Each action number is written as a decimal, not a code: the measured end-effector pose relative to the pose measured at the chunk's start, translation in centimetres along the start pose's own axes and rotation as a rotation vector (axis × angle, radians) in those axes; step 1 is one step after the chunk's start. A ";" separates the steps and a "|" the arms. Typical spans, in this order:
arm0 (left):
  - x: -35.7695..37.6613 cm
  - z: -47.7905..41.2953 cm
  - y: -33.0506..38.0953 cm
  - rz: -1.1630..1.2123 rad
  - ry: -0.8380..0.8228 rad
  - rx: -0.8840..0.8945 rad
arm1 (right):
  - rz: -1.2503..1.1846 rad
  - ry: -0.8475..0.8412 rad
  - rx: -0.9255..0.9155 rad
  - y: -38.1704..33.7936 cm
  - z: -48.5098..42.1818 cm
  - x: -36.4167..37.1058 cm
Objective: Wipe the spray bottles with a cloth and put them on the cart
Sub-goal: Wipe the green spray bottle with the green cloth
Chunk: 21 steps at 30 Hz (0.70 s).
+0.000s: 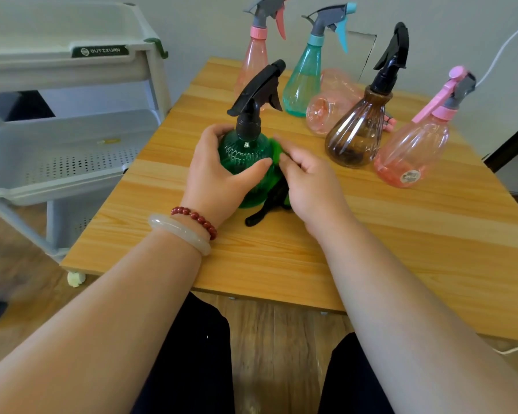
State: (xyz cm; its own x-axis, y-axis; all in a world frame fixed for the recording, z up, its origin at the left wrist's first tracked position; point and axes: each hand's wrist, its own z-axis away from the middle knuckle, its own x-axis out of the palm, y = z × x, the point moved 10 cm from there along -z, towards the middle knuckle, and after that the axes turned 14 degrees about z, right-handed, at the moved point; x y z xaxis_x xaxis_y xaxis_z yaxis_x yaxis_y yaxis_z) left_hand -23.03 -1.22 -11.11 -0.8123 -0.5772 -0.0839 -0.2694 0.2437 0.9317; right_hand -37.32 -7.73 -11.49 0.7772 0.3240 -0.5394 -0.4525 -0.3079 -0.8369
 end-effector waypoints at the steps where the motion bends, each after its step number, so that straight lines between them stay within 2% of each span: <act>1: 0.0 0.0 -0.1 0.008 -0.004 -0.012 | 0.033 -0.017 0.028 0.4 -0.1 0.1; 4: 0.3 -0.1 -0.3 0.011 -0.024 -0.022 | 0.062 0.006 0.063 0.3 -0.6 -0.8; 7: 0.3 0.1 -0.1 -0.046 -0.015 0.009 | -0.053 0.134 -0.078 -2.0 -0.5 -2.3; 9: 0.2 0.1 0.0 -0.073 -0.004 0.013 | -0.062 0.148 -0.133 -2.7 -0.2 -2.1; 15: 0.1 -0.1 0.0 -0.064 -0.009 -0.009 | -0.043 0.033 0.128 1.3 -0.4 -0.9; 21: 0.3 0.2 0.1 0.025 -0.012 -0.019 | -0.234 0.113 -0.041 -1.0 -0.5 -1.6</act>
State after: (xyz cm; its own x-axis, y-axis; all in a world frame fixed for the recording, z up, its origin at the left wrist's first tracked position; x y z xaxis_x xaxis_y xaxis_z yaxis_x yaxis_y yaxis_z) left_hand -23.37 -1.18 -11.14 -0.8247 -0.5619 -0.0647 -0.2394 0.2431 0.9400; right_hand -37.89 -8.34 -9.72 0.9034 0.2896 -0.3163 -0.2387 -0.2732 -0.9319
